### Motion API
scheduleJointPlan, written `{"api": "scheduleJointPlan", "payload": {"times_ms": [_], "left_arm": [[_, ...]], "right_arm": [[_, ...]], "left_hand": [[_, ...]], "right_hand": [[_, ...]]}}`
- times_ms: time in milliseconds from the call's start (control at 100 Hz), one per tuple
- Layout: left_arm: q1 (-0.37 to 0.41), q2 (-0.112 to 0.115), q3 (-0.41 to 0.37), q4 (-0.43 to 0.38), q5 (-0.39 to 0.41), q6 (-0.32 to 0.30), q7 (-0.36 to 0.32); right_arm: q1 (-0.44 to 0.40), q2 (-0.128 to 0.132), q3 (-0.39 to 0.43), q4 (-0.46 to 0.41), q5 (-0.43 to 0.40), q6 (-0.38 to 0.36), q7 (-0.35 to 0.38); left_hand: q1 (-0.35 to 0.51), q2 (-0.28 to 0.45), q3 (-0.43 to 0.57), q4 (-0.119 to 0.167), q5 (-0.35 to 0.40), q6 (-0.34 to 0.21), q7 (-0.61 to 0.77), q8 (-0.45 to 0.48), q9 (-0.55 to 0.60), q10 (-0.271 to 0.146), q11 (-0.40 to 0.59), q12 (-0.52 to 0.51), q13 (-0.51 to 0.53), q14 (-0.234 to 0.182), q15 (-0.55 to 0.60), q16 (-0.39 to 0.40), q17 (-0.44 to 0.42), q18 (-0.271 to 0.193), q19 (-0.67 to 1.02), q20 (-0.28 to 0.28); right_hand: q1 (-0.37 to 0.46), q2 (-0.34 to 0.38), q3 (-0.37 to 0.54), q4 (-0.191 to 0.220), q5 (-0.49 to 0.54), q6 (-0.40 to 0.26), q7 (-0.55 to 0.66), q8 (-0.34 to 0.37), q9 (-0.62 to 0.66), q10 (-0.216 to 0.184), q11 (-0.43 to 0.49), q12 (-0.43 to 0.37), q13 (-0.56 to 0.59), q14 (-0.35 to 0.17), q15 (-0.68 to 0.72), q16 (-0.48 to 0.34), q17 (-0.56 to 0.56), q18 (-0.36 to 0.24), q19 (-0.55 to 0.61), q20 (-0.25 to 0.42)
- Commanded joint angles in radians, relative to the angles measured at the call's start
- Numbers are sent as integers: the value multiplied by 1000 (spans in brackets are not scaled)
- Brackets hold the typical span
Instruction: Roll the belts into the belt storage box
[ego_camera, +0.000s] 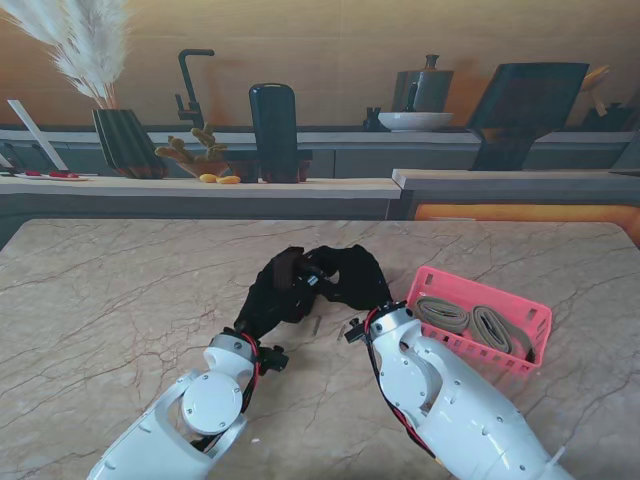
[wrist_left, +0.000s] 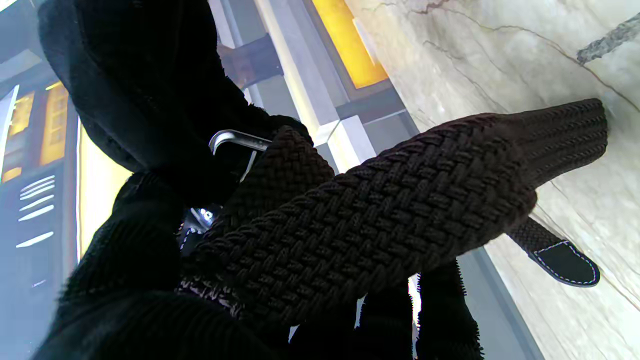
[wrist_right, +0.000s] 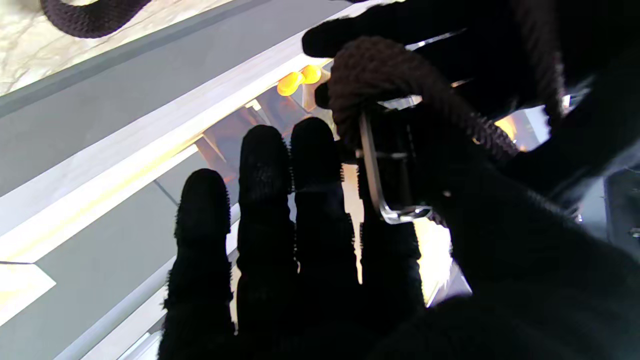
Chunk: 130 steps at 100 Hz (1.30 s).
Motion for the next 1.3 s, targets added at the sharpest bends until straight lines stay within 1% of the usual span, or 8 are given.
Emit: {"api": "scheduleJointPlan", "payload": {"times_ms": [0, 170, 440, 610, 760, 810, 910, 1290], "left_arm": [[1, -7, 2, -4, -10, 2, -7], [-5, -7, 13, 4, -38, -9, -31], [-12, -11, 31, 17, -72, -35, -41], [-5, -13, 30, 4, -120, -21, -57], [6, -17, 20, -14, -183, 0, -67], [8, -18, 18, -19, -193, 5, -66], [10, -18, 17, -23, -187, 11, -62], [22, -27, 4, -48, -238, 35, -43]], "right_arm": [[-3, -4, -10, -7, -6, -20, -1], [3, -13, -26, 1, 31, -26, 10], [13, -32, -53, 10, 135, -37, 64], [37, -26, -80, 35, 111, -59, 81], [33, -1, -75, 15, 56, -51, 114], [25, 12, -67, -4, 26, -32, 130], [3, 34, -46, -45, -27, 9, 152], [-105, 86, 65, -193, -150, 110, 228]], "left_hand": [[12, -6, -7, 32, -20, -11, -34, -11, -23, -6, -23, -28, -29, -5, 1, -9, -10, -29, -7, -14], [29, 10, -9, 29, -58, -79, 7, 4, -16, -55, 3, -29, 4, -52, -8, -38, 25, -68, -1, -38], [52, 35, 11, 32, -62, -100, -23, -20, 13, -76, 53, -12, 65, -70, 22, -39, 80, -86, 35, -59], [199, 176, 109, 27, -61, -114, 96, 33, 109, -92, 101, 12, 147, -73, 62, -31, 145, -80, 77, -49], [441, 293, -152, -15, -1, -121, 199, 50, 241, -86, 140, 38, 249, -38, 124, -8, 204, -32, 129, -26], [522, 255, -177, -47, 68, -116, 237, 66, 325, -77, 163, 48, 318, -19, 166, 10, 250, -8, 174, -6], [584, 211, -190, -54, 148, -110, 291, 84, 473, -65, 211, 67, 452, 8, 254, 40, 348, 39, 265, 30], [593, 172, -161, -17, 197, -129, 469, 112, 662, -124, 379, 152, 647, -16, 473, 117, 490, 69, 486, 104]], "right_hand": [[52, 47, 47, -5, 52, -165, 101, 29, 13, -13, 18, 9, 11, -26, 24, 12, -3, -10, 27, 1], [50, 46, 47, -5, 53, -169, 99, 33, 15, -16, 17, 10, 16, -31, 24, 12, -2, -10, 27, 1], [45, 51, 33, -6, 41, -219, 97, 55, 10, -22, 13, 14, 22, -40, 18, 14, 3, -30, 23, 3], [65, 28, 41, 0, 47, -212, 97, 68, 14, -1, 19, 25, 30, -26, 17, 18, 3, -19, 17, 5], [57, -86, 124, -6, -78, -186, 59, 110, -52, 3, 3, 62, 17, -32, -4, 29, 9, -25, -1, 16], [9, -122, 157, 0, -169, -134, 6, 153, -114, 1, 18, 76, 5, -42, -17, 37, 12, -36, -18, 24], [-106, -148, 211, 131, -227, -19, -161, 326, -198, 13, 61, 88, -15, -42, -26, 49, 10, -45, -43, 43], [-196, -106, -11, 140, -317, 74, -315, 351, -314, 65, 62, 120, -65, -14, -25, 80, -13, -50, -82, 77]]}}
